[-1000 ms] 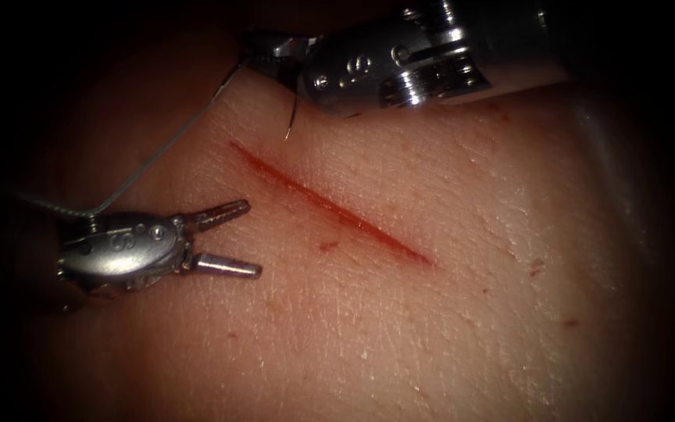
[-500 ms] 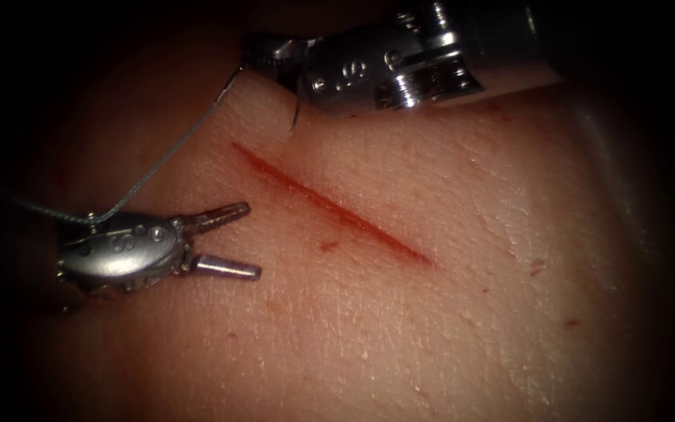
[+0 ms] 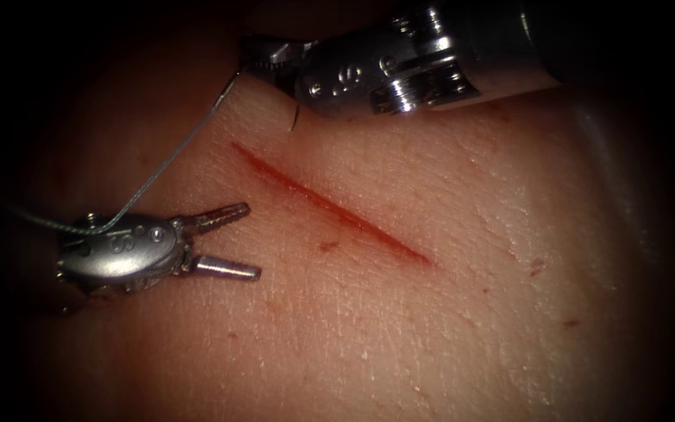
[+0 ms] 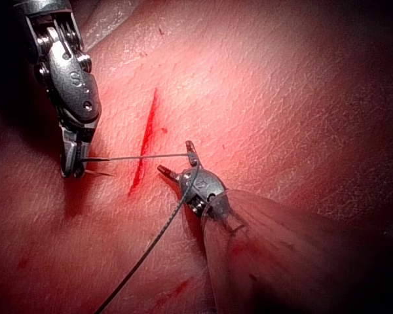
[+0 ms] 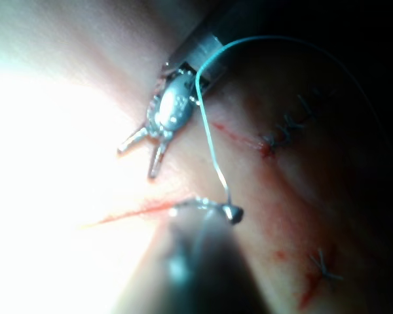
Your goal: Wound Closure
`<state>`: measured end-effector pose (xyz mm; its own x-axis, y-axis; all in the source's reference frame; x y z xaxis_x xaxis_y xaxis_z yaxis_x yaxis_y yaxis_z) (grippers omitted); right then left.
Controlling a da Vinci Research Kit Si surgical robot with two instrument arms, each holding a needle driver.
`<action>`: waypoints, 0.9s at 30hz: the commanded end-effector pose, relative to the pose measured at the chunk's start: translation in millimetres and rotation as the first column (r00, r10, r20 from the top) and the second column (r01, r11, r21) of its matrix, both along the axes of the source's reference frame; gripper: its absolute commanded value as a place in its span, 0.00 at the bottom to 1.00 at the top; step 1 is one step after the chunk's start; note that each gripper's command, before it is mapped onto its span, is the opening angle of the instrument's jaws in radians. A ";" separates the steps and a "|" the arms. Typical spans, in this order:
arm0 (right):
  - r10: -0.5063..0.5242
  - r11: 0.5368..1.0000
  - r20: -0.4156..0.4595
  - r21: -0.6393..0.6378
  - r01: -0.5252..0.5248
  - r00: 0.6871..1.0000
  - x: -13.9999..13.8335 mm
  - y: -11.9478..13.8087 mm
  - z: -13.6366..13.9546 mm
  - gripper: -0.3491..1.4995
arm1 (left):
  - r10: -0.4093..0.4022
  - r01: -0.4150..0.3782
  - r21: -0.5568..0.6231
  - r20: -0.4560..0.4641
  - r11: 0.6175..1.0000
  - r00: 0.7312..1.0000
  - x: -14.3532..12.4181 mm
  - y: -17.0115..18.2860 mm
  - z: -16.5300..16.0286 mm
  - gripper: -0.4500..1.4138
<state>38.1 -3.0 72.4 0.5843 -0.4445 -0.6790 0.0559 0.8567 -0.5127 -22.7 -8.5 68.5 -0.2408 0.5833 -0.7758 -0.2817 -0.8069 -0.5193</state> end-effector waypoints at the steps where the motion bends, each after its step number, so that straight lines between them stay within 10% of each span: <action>1: -0.001 1.000 -0.001 0.001 0.001 1.000 0.6 -0.3 0.5 0.00 | 0.000 0.000 0.004 0.001 1.000 1.000 -0.5 -0.5 0.6 0.44; 27: -0.049 0.999 -0.017 -0.002 0.049 0.999 1.7 -2.5 0.7 0.00 | -0.014 0.015 0.052 -0.016 0.999 1.000 0.0 -0.4 2.4 0.46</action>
<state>39.3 -5.2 72.6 0.5517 -0.4732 -0.6869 0.0886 0.8521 -0.5159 -22.1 -8.4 70.7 -0.2467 0.6278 -0.7383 -0.3023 -0.7737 -0.5568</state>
